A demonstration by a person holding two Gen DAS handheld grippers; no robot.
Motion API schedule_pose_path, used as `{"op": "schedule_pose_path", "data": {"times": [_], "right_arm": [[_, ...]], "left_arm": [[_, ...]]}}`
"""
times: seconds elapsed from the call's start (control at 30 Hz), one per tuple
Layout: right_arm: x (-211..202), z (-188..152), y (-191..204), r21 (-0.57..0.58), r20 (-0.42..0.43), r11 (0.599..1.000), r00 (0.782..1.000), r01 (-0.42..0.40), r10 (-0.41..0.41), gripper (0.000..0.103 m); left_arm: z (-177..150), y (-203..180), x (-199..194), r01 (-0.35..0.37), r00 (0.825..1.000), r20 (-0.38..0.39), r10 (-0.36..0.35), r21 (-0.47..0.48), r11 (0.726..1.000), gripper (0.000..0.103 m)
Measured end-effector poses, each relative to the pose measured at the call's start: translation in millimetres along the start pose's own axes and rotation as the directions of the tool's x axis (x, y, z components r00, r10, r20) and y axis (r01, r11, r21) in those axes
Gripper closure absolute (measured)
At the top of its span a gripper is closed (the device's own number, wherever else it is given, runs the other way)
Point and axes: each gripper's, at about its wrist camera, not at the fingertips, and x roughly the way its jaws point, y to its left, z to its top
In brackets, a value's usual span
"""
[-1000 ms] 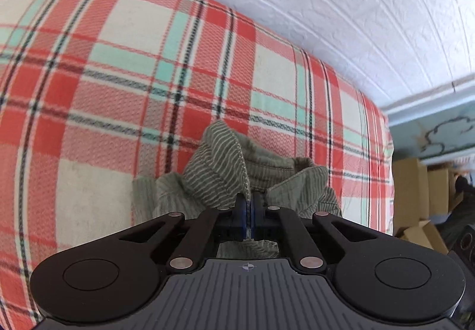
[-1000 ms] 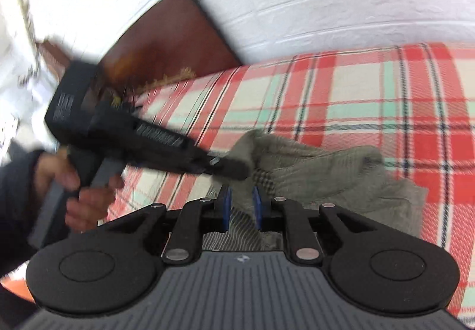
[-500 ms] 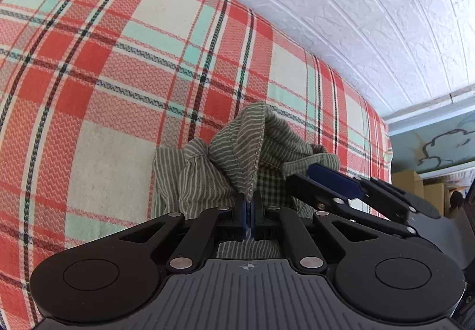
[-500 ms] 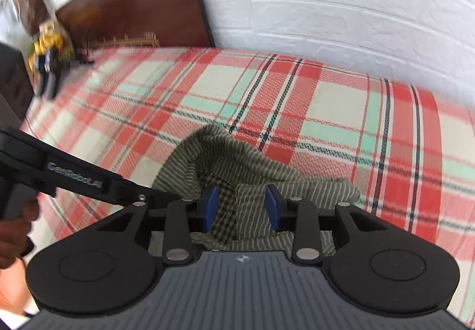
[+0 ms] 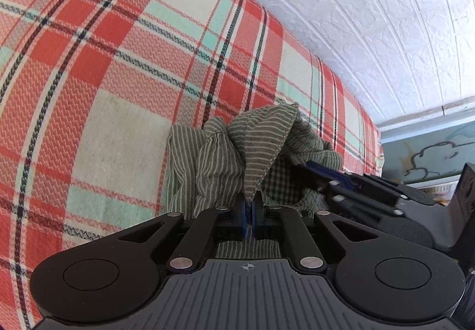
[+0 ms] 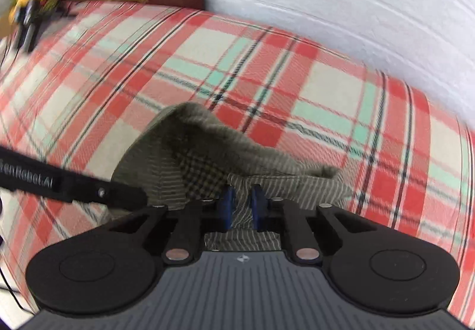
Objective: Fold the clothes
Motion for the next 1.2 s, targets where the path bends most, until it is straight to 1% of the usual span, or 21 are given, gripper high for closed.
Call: {"op": "schedule_pose_path", "data": {"times": [0.03,0.13,0.2,0.23,0.27,0.33,0.4,0.43,0.5,0.53,0.6,0.63,0.7,0.73,0.77,0.8,0.9,1.03,1.1,1.17,1.2], "right_arm": [[-5.1,-1.1,-2.8,0.027,0.015,1.000,1.000,0.002,-0.002,0.095],[-28.4,-9.1,-11.3,0.107,0.069,0.994,0.998,-0.007,0.000,0.096],[-47.1,-20.2,-20.1,0.182,0.109,0.983,0.994,-0.022,0.002,0.097],[-55.4,-27.4,-26.2,0.232,0.126,0.972,0.992,-0.032,0.002,0.102],[-62.3,-35.2,-33.0,0.284,0.139,0.958,0.990,-0.037,-0.003,0.103],[-74.7,-50.7,-46.4,0.383,0.159,0.922,0.987,-0.048,-0.015,0.103],[-78.3,-65.9,-60.0,0.467,0.150,0.883,0.988,-0.051,-0.022,0.103],[-77.1,-71.8,-64.6,0.495,0.137,0.867,0.990,-0.055,-0.016,0.103],[-74.0,-78.2,-66.5,0.511,0.116,0.858,0.993,-0.052,-0.009,0.103],[-72.7,-79.0,-65.4,0.506,0.111,0.861,0.994,-0.051,-0.006,0.103],[-70.5,-69.9,-54.4,0.441,0.123,0.896,0.992,-0.052,-0.003,0.102],[-67.4,-62.4,-48.3,0.407,0.128,0.912,0.992,-0.055,0.003,0.099],[-58.6,-46.5,-36.5,0.343,0.131,0.938,0.991,-0.050,0.004,0.096],[-53.9,-38.5,-30.3,0.313,0.131,0.949,0.991,-0.044,0.003,0.088],[-50.0,-30.9,-23.5,0.285,0.131,0.958,0.991,-0.040,0.003,0.084],[-45.7,-23.2,-16.6,0.254,0.130,0.967,0.992,-0.033,-0.001,0.078],[-29.5,-7.7,1.6,0.153,0.101,0.988,0.994,0.021,-0.037,0.059],[-13.1,-4.0,14.3,0.072,0.045,0.995,0.997,0.062,-0.065,0.059],[-8.0,-6.0,19.0,0.029,0.033,0.994,0.994,0.105,-0.106,0.059],[-4.0,-8.9,23.5,-0.012,0.028,0.989,0.989,0.148,-0.148,0.062],[-3.4,-10.0,23.9,-0.015,0.026,0.987,0.987,0.160,-0.160,0.087]], "left_arm": [[0.4,-0.5,0.2,0.003,1.000,-0.003,-0.003,0.004,1.000,0.100],[1.5,-4.0,-1.1,0.019,1.000,-0.008,-0.019,0.022,1.000,0.096],[2.3,-7.2,-2.2,0.030,1.000,-0.008,-0.030,0.034,0.999,0.093],[2.7,-8.7,-2.8,0.036,0.999,-0.008,-0.035,0.040,0.999,0.089],[3.1,-10.3,-3.4,0.041,0.999,-0.008,-0.041,0.046,0.998,0.088],[2.6,-12.3,-2.6,0.036,0.999,-0.015,-0.035,0.062,0.997,0.085],[1.3,-12.3,-0.6,0.032,0.999,-0.025,-0.030,0.069,0.997,0.084],[0.5,-11.7,0.6,0.030,0.999,-0.030,-0.028,0.070,0.997,0.084],[-1.3,-10.5,3.1,0.027,0.999,-0.041,-0.024,0.071,0.997,0.084],[-1.8,-10.0,3.8,0.025,0.999,-0.045,-0.022,0.073,0.997,0.084],[-2.8,-9.9,5.5,0.019,0.999,-0.049,-0.015,0.077,0.997,0.084],[-3.5,-10.6,5.6,0.016,0.999,-0.047,-0.013,0.082,0.996,0.084],[-4.8,-11.9,5.6,0.011,0.999,-0.043,-0.007,0.094,0.996,0.084],[-5.5,-12.6,4.5,0.010,0.999,-0.038,-0.006,0.102,0.995,0.084],[-6.2,-13.2,3.4,0.009,0.999,-0.033,-0.005,0.110,0.994,0.083],[-7.0,-12.5,2.5,0.010,1.000,-0.028,-0.007,0.113,0.994,0.081],[-9.7,-9.7,0.6,0.014,1.000,-0.014,-0.012,0.116,0.993,0.081],[-12.1,-2.4,1.3,0.037,0.999,-0.001,-0.037,0.096,0.995,0.081],[-12.9,1.0,1.6,0.050,0.999,0.004,-0.050,0.088,0.995,0.081],[-13.3,3.2,1.6,0.057,0.998,0.005,-0.058,0.081,0.995,0.081],[-13.0,3.5,1.6,0.059,0.998,0.006,-0.060,0.079,0.995,0.080]]}}
